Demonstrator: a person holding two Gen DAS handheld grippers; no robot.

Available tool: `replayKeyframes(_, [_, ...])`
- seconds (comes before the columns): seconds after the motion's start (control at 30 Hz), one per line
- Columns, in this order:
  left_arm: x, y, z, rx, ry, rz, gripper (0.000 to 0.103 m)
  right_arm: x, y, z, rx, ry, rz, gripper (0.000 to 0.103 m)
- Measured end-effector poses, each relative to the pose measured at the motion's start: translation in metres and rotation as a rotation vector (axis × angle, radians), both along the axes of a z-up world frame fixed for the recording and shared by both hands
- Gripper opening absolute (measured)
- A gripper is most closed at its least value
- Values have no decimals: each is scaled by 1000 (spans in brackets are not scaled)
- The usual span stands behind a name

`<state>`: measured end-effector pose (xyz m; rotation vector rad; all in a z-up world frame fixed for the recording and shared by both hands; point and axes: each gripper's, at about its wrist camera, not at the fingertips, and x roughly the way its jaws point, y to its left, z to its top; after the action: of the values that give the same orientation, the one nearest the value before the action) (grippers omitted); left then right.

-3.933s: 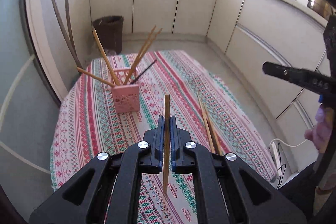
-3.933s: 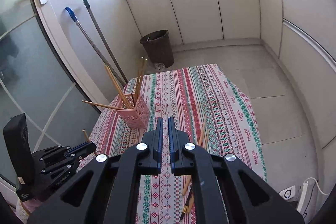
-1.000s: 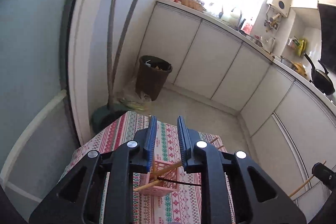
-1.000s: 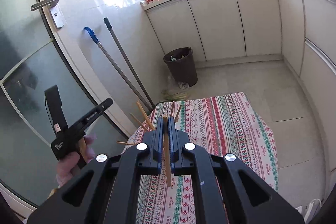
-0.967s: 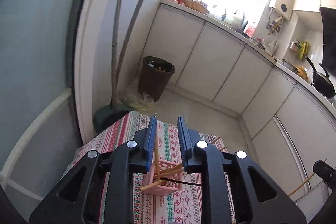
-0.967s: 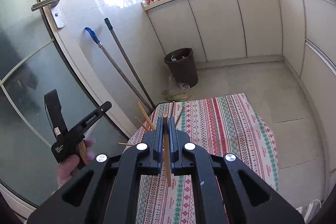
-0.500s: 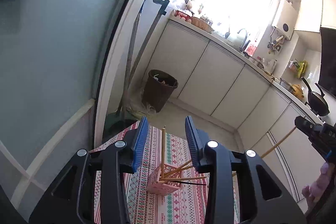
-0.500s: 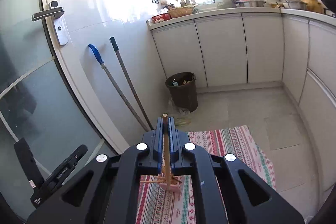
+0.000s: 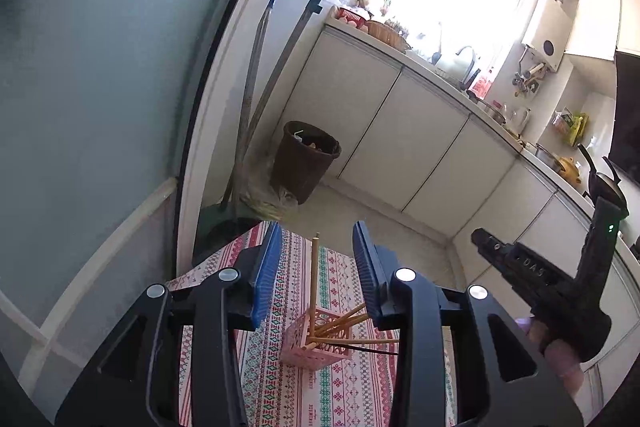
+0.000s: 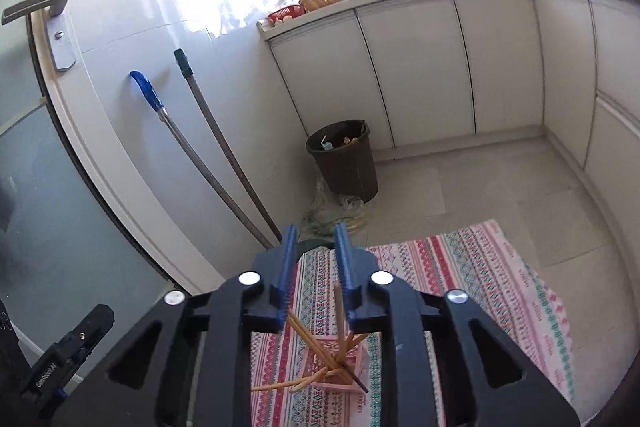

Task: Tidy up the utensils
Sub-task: 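Move both open tools back to the chopstick pile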

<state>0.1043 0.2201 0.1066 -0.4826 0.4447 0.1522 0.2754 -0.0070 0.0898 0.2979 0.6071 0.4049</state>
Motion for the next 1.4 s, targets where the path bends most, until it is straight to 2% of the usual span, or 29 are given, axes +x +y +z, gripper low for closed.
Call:
replayKeyframes(0.13, [-2,-15,5,50,-1,-12,38,-9,-5,-8,-24,8,-9,28])
replayKeyframes(0.2, [-2,-27,5,75,2,-28,42,-20,-9,-7,-55,-4,-25,34])
replayKeyframes(0.27, [-4,-42,4,106,9,-51,47,-34,-16,-7,-86,-24,-49,50])
replayKeyframes(0.37, [-9,-71,0,179,18,-75,58,-55,-32,-14,-153,-39,-103,62])
replayKeyframes(0.4, [-11,-80,-3,198,19,-81,65,-63,-39,-19,-177,-36,-120,65])
replayKeyframes(0.47, [-17,-99,-9,223,24,-105,74,-74,-53,-30,-214,-17,-155,77])
replayKeyframes(0.63, [-20,-142,-41,275,80,-168,96,-96,-108,-69,-253,81,-278,96])
replayKeyframes(0.8, [-5,-181,-81,317,208,-268,96,-104,-167,-124,-273,249,-354,96])
replayKeyframes(0.9, [5,-201,-101,339,257,-310,96,-101,-201,-148,-222,365,-382,96])
replayKeyframes(1.07, [23,-228,-129,371,318,-351,96,-103,-228,-162,-246,401,-435,96])
replayKeyframes(1.27, [55,-252,-171,344,440,-395,96,-102,-238,-178,-242,458,-416,96])
replayKeyframes(1.4, [82,-259,-205,264,561,-454,96,-101,-245,-184,-257,477,-412,96])
